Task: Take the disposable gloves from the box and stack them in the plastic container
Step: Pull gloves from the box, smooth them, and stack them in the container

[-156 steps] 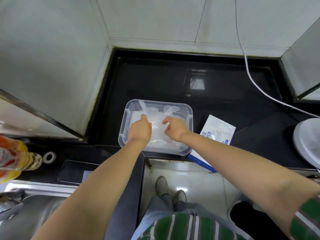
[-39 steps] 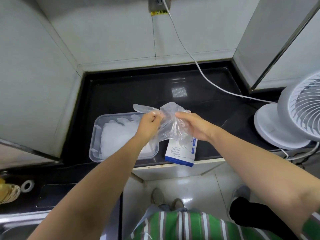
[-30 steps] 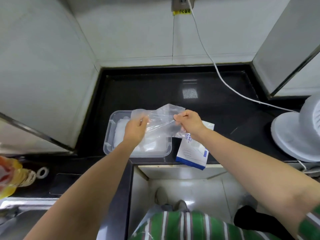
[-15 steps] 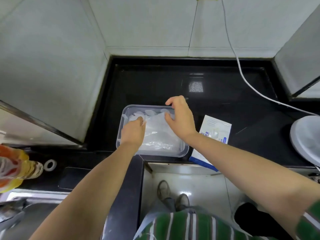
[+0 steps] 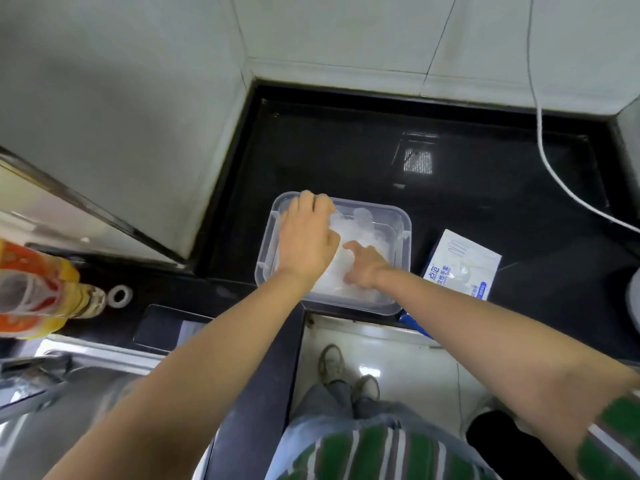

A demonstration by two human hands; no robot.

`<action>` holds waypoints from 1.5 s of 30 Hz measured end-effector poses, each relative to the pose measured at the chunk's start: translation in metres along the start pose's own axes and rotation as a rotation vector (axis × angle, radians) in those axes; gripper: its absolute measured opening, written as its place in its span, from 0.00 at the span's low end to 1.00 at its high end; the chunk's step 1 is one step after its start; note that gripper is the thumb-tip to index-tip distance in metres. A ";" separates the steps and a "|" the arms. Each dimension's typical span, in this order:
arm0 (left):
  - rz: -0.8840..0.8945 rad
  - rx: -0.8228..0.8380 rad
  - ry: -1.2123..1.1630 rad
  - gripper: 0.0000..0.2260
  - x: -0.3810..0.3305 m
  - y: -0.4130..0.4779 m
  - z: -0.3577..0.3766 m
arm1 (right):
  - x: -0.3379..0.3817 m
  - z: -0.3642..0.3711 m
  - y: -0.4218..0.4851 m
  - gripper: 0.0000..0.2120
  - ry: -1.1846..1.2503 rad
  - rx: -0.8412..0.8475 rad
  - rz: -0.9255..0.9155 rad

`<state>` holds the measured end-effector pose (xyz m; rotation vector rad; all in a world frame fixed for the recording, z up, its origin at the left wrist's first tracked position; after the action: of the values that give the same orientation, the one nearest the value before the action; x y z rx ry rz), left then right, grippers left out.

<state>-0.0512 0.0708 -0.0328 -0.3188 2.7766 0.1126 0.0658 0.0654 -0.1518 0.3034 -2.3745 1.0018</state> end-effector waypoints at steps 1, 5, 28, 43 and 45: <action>0.062 0.002 -0.021 0.12 -0.016 -0.004 -0.004 | 0.000 0.003 0.001 0.29 -0.019 0.012 0.007; -0.054 0.418 0.086 0.11 -0.029 -0.012 0.052 | -0.007 0.009 0.005 0.12 -0.056 0.048 0.033; -0.043 0.385 0.590 0.10 -0.019 -0.002 0.054 | 0.007 -0.115 -0.036 0.09 0.114 -0.521 -0.205; 0.173 0.646 -0.197 0.08 -0.162 -0.078 0.079 | -0.142 -0.076 -0.115 0.06 -0.119 -0.389 0.289; 0.131 0.764 -0.099 0.13 -0.165 -0.092 0.105 | -0.140 -0.075 -0.117 0.02 -0.163 -0.400 0.285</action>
<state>0.1556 0.0281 -0.0781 0.0658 2.5056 -0.8494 0.2579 0.0372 -0.1176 -0.1104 -2.7515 0.6110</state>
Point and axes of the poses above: each hand's wrist, its own y-axis towards the middle knuckle, its own z-axis out of the palm, x = y × z, the point moved 8 cm from there along y, towards the middle knuckle, and after that the axes turned 12 degrees about -z, right-handed, at the moved point
